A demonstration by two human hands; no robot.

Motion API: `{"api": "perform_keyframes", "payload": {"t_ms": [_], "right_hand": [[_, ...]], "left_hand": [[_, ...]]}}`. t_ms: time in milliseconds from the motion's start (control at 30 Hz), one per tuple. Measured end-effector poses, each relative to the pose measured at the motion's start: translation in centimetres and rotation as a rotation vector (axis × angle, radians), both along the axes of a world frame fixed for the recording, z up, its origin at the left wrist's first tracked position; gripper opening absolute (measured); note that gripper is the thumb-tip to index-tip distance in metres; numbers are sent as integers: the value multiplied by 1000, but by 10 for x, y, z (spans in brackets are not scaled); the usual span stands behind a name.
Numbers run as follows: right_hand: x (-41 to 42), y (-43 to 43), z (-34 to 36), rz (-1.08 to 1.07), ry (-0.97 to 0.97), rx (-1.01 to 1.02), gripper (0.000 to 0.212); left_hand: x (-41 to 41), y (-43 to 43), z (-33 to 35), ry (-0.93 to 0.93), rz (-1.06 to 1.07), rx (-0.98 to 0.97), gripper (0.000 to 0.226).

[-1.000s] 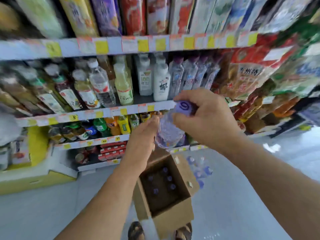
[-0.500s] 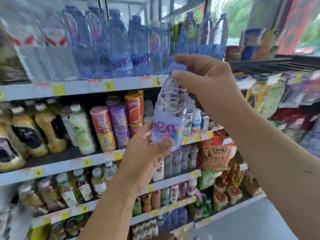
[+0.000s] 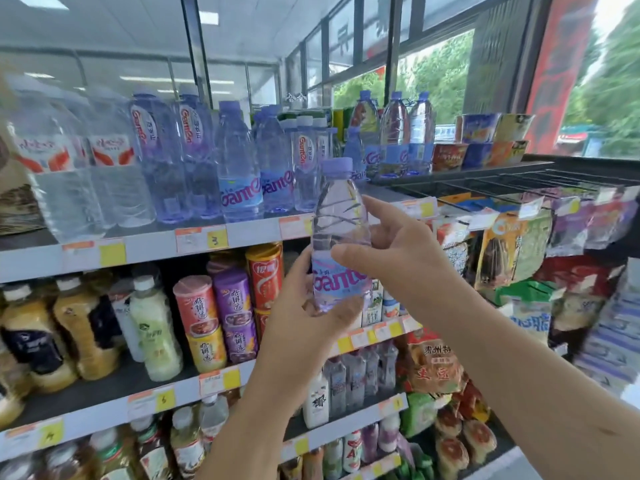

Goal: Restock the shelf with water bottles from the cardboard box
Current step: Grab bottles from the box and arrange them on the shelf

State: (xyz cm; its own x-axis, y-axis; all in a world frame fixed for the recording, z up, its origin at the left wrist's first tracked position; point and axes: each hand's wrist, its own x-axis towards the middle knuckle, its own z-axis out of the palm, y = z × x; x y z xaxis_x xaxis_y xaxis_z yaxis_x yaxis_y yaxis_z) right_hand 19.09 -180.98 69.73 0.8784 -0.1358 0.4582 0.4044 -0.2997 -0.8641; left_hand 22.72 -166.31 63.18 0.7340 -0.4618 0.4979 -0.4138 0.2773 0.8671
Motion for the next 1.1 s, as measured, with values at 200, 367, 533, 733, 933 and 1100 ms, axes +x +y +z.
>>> {"api": "perform_keyframes", "payload": {"t_ms": [200,367,533,733,933,1100], "right_hand": [[31,-44,3,106,-69,-18,53],[67,-100,15,104,-54,-159,55],[112,-158,40,60,-50,-152,47],[196,-195,63,-147,36,-273,72],[271,-188,44,-273,109,-379,77],[307,-180,50,-230,184,-404,76]], "left_hand": [[26,-39,16,-1,4,-43,52],[57,-90,38,-59,59,11,48],[90,-147,65,-68,154,108,60],[140,-147,83,-25,469,126,45],[163,-130,87,-75,515,201,28],[179,-121,92,-93,497,237,26]]}}
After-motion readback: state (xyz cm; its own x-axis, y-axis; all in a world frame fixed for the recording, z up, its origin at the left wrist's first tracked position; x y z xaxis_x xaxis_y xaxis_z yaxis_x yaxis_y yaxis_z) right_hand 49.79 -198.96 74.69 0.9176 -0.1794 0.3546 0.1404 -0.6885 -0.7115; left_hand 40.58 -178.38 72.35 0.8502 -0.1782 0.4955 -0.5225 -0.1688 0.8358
